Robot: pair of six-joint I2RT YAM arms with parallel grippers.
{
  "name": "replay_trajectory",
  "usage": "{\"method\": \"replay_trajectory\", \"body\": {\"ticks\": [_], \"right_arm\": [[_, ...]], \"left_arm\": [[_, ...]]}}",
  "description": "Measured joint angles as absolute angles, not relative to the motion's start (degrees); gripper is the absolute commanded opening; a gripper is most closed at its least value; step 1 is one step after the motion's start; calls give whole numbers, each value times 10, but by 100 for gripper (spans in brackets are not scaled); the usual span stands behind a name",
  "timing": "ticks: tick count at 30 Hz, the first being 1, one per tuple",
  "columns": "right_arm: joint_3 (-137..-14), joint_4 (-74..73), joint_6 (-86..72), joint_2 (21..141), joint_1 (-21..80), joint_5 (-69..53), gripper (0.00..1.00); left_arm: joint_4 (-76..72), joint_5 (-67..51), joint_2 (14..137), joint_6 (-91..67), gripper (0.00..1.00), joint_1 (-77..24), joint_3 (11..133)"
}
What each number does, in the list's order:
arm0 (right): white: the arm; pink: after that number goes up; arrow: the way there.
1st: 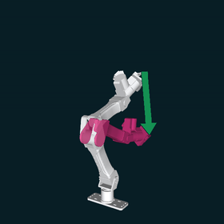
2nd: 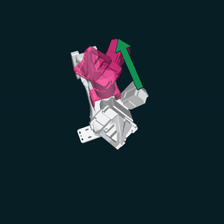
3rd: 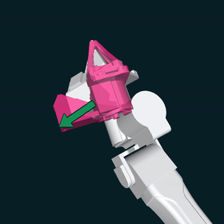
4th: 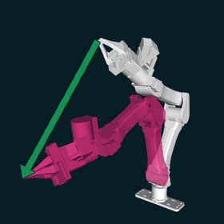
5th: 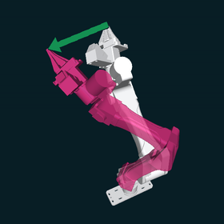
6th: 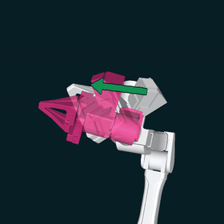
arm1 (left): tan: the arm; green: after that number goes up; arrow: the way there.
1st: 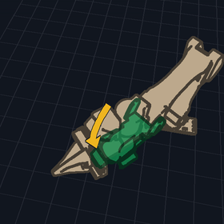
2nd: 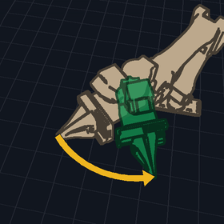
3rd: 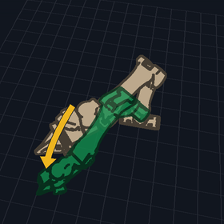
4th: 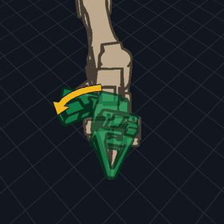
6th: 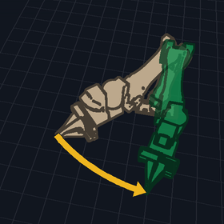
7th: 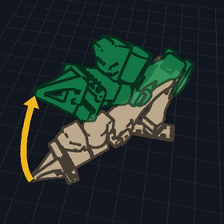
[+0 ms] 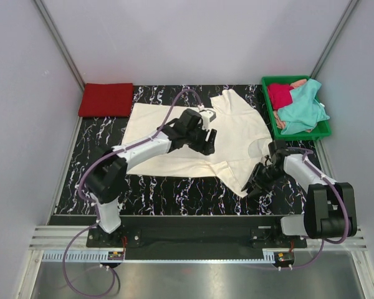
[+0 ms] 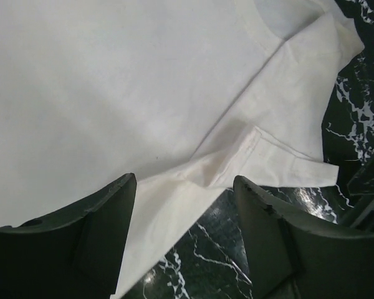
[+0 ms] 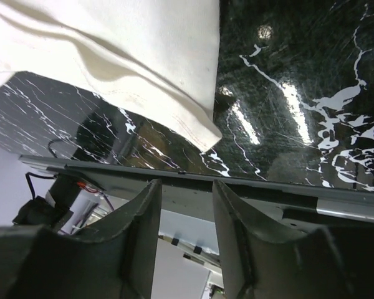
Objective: Fold and stack the t-shirts
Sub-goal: Fold the tshirt
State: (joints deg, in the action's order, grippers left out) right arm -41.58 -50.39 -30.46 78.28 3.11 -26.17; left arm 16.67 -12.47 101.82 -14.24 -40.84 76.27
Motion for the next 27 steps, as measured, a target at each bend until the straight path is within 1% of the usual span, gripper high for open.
{"method": "replay_trajectory", "body": {"ticks": [6, 11, 15, 21, 26, 27], "right_arm": [[-397, -479, -340, 765, 31, -260, 46], [-389, -479, -357, 737, 31, -240, 47], [-381, -478, -364, 725, 31, -229, 46], [-374, -475, -367, 736, 31, -223, 45], [-373, -467, -369, 744, 31, -217, 44], [-373, -463, -369, 746, 31, -216, 44]], "left_arm": [[149, -143, 1121, -106, 69, -430, 820], [145, -165, 1166, -103, 67, -458, 864], [138, -178, 1181, -103, 67, -486, 876], [140, -186, 1194, -103, 57, -507, 884], [147, -180, 1206, -103, 56, -506, 894], [147, -179, 1206, -103, 53, -506, 894]]}}
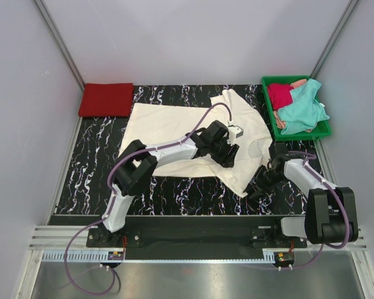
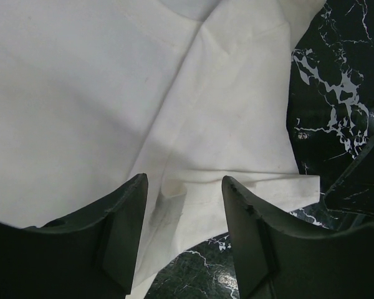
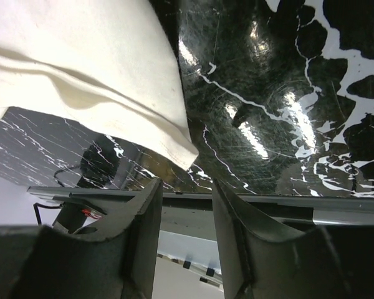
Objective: Fold and stack the t-shirts
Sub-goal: Fold the tshirt
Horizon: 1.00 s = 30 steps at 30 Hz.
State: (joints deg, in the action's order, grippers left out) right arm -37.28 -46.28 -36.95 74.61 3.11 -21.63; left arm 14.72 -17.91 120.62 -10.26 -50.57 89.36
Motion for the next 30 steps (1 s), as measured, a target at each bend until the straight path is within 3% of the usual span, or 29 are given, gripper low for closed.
{"method": "replay_trajectory", "body": {"ticks": [21, 25, 30], "right_arm": [[-382, -409, -381, 833, 31, -204, 33], [-387, -404, -383, 840, 31, -204, 33], [-387, -401, -387, 841, 31, -205, 31]], "left_arm": [[176, -171, 1211, -89, 42, -506, 904], [180, -171, 1214, -88, 50, -506, 910], [184, -166, 1214, -86, 51, -506, 912]]}}
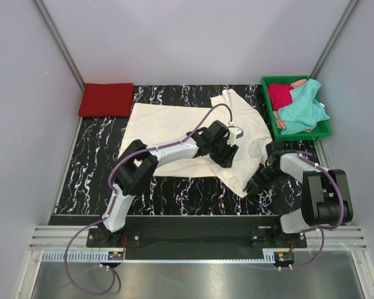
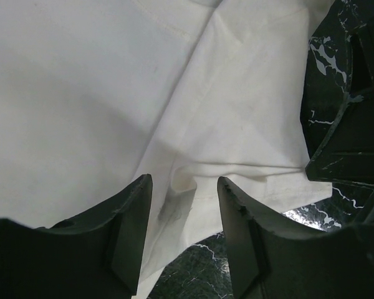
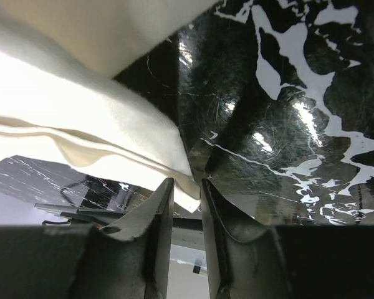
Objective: Fold and stack the t-shirts
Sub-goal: Fold the tshirt
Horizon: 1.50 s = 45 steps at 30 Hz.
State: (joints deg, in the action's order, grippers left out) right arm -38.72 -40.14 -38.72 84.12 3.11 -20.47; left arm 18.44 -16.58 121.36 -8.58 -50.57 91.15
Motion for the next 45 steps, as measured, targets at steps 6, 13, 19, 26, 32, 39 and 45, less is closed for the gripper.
{"method": "replay_trajectory", "body": {"ticks": [6, 13, 19, 26, 32, 39, 45], "right_arm": [[-387, -401, -392, 841, 31, -205, 25], [-387, -401, -398, 841, 31, -206, 0], [-424, -438, -393, 816, 31, -195, 0], [-574, -455, -338, 825, 31, -170, 0], [-659, -436, -281, 902, 31, -155, 0], [-742, -426, -237, 984, 31, -150, 0], [-824, -421, -219, 1038, 31, -144, 0]], "left_arm": [[199, -161, 1214, -78, 41, -506, 912], [201, -158, 1214, -74, 0, -506, 912], [201, -141, 1212, -77, 0, -506, 912], [185, -102, 1170, -115, 0, -494, 895], [146, -76, 1155, -160, 0, -464, 893], [121, -65, 1155, -225, 0, -426, 879], [92, -60, 1156, -274, 0, -411, 867]]}}
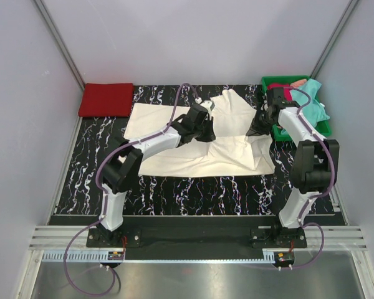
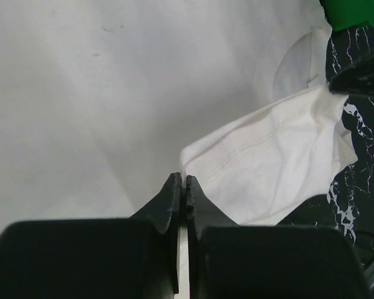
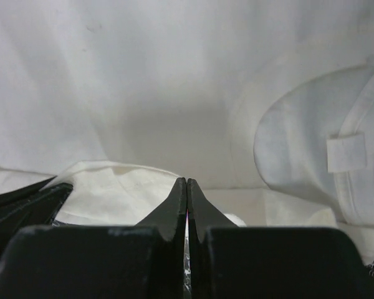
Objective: Fold and stack the t-shirts
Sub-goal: Fold the tshirt
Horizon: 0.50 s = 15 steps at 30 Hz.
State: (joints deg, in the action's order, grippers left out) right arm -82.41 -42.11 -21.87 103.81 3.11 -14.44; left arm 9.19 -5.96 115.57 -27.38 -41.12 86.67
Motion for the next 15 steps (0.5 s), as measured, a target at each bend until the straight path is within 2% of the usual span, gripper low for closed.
{"method": "replay_trajectory", "body": {"ticks": [15], "right_arm": [[-983, -422, -176, 1164, 31, -158, 0]], "left_arm": [[57, -49, 1184, -357, 0, -408, 857]]}}
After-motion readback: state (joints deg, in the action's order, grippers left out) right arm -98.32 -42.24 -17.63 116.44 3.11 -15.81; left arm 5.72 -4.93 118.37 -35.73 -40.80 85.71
